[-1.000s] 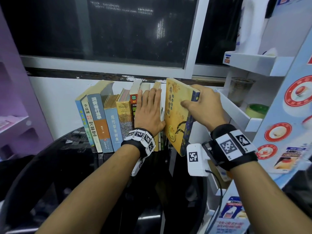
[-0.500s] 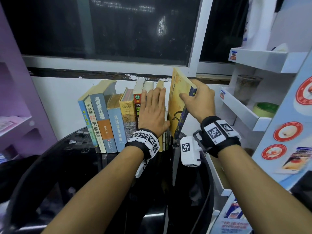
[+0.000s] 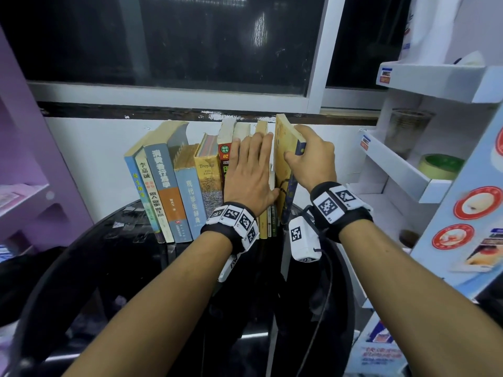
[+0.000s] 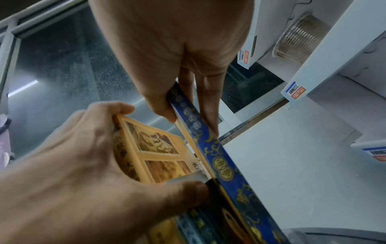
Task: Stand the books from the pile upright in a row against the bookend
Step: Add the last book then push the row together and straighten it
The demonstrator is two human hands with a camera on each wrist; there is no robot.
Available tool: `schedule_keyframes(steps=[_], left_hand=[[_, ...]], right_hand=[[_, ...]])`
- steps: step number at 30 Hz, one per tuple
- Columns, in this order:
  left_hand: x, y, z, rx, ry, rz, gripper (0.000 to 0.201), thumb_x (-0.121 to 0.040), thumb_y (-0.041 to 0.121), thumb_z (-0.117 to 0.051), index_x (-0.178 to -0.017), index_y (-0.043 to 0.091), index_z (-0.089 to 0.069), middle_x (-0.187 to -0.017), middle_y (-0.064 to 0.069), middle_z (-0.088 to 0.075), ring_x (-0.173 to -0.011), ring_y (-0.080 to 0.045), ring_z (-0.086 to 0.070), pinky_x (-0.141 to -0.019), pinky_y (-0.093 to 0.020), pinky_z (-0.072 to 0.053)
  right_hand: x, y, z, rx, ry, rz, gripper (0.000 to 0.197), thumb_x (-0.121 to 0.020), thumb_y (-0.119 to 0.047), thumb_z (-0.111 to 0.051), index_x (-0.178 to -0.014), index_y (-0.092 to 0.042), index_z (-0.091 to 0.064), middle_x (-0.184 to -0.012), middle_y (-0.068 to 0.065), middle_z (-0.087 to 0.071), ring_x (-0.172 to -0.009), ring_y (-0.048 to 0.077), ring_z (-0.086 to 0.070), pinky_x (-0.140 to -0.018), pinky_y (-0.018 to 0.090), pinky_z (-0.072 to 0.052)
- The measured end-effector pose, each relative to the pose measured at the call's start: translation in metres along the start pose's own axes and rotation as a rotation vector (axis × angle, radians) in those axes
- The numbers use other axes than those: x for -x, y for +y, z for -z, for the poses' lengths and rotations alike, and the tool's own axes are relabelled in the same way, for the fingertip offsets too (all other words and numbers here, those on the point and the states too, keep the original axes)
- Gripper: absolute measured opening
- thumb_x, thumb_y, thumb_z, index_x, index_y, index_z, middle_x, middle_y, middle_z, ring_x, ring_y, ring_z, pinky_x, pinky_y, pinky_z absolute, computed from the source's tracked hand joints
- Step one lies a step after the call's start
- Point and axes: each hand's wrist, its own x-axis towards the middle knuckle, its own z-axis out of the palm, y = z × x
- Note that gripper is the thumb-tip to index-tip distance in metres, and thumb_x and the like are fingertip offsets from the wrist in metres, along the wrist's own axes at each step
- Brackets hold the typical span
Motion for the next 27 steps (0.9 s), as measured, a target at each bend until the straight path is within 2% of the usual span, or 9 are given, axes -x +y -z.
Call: schedule_keyframes(steps=[5,8,13,17,20,23,25,27], left_hand=[[0.0,-0.001,0.0,0.006,0.004,-0.007,0.115,-0.057,0.059,-0.071,-0.148,0.007,-0.023,-0.139,-0.011,-0.037,-0.131,-0.028,-0.027,-0.117,-0.044,-0.007],[0.0,-0.001,0.0,0.004,0.011,-0.012,0.114,-0.056,0.059,-0.071,-0.147,0.007,-0.024,-0.139,-0.012,-0.037,-0.13,-0.029,-0.029,-0.116,-0.044,-0.008],[0.0,-0.001,0.0,0.006,0.039,-0.015,0.112,-0.056,0.056,-0.072,-0.145,0.007,-0.027,-0.138,-0.012,-0.04,-0.129,-0.028,-0.029,-0.116,-0.044,-0.009],[0.0,0.0,0.001,0.013,0.046,-0.013,0.107,-0.059,0.053,-0.069,-0.146,0.007,-0.026,-0.139,-0.012,-0.039,-0.13,-0.028,-0.028,-0.116,-0.044,-0.006],[0.0,0.002,0.0,0.013,0.042,-0.008,0.105,-0.061,0.051,-0.067,-0.147,0.007,-0.025,-0.139,-0.012,-0.038,-0.13,-0.029,-0.03,-0.116,-0.045,-0.006],[0.0,0.003,-0.001,0.046,0.05,-0.007,0.101,-0.064,0.046,-0.067,-0.146,0.008,-0.024,-0.139,-0.011,-0.039,-0.129,-0.029,-0.034,-0.117,-0.045,-0.009],[-0.001,0.002,0.002,0.054,0.028,-0.021,0.1,-0.064,0.044,-0.067,-0.147,0.008,-0.023,-0.141,-0.01,-0.039,-0.13,-0.028,-0.036,-0.117,-0.045,-0.012],[-0.001,-0.001,0.006,0.047,0.0,-0.047,0.102,-0.064,0.042,-0.07,-0.148,0.009,-0.022,-0.142,-0.009,-0.039,-0.13,-0.027,-0.037,-0.116,-0.044,-0.014]], right_hand=[[0.006,0.009,-0.004,0.018,-0.045,-0.012,0.051,-0.087,-0.012,-0.064,-0.135,-0.022,-0.053,-0.11,0.013,-0.065,-0.093,0.02,-0.059,-0.088,0.023,-0.044],[0.004,0.013,-0.007,0.02,-0.063,-0.019,0.051,-0.086,-0.012,-0.065,-0.135,-0.022,-0.054,-0.114,0.012,-0.065,-0.096,0.021,-0.06,-0.088,0.022,-0.042],[0.004,0.022,-0.011,0.018,-0.096,-0.028,0.052,-0.087,-0.012,-0.065,-0.136,-0.023,-0.053,-0.115,0.011,-0.064,-0.088,0.009,-0.048,-0.082,0.012,-0.035],[0.003,0.026,-0.015,0.023,-0.13,-0.049,0.052,-0.09,-0.012,-0.061,-0.139,-0.027,-0.049,-0.117,0.011,-0.063,-0.09,0.009,-0.038,-0.081,0.016,-0.032],[0.005,0.027,-0.022,0.03,-0.152,-0.06,0.054,-0.089,-0.014,-0.06,-0.139,-0.03,-0.048,-0.115,0.012,-0.063,-0.09,0.011,-0.038,-0.081,0.016,-0.033],[0.007,0.029,-0.027,0.034,-0.158,-0.059,0.053,-0.088,-0.017,-0.062,-0.138,-0.032,-0.049,-0.114,0.011,-0.066,-0.092,0.017,-0.05,-0.084,0.019,-0.038],[0.005,0.028,-0.029,0.047,-0.166,-0.069,0.054,-0.087,-0.018,-0.063,-0.138,-0.033,-0.05,-0.113,0.011,-0.066,-0.102,0.026,-0.058,-0.089,0.025,-0.043],[0.001,0.027,-0.03,0.062,-0.182,-0.08,0.056,-0.085,-0.017,-0.064,-0.137,-0.034,-0.05,-0.111,0.011,-0.067,-0.104,0.029,-0.06,-0.092,0.03,-0.046]])
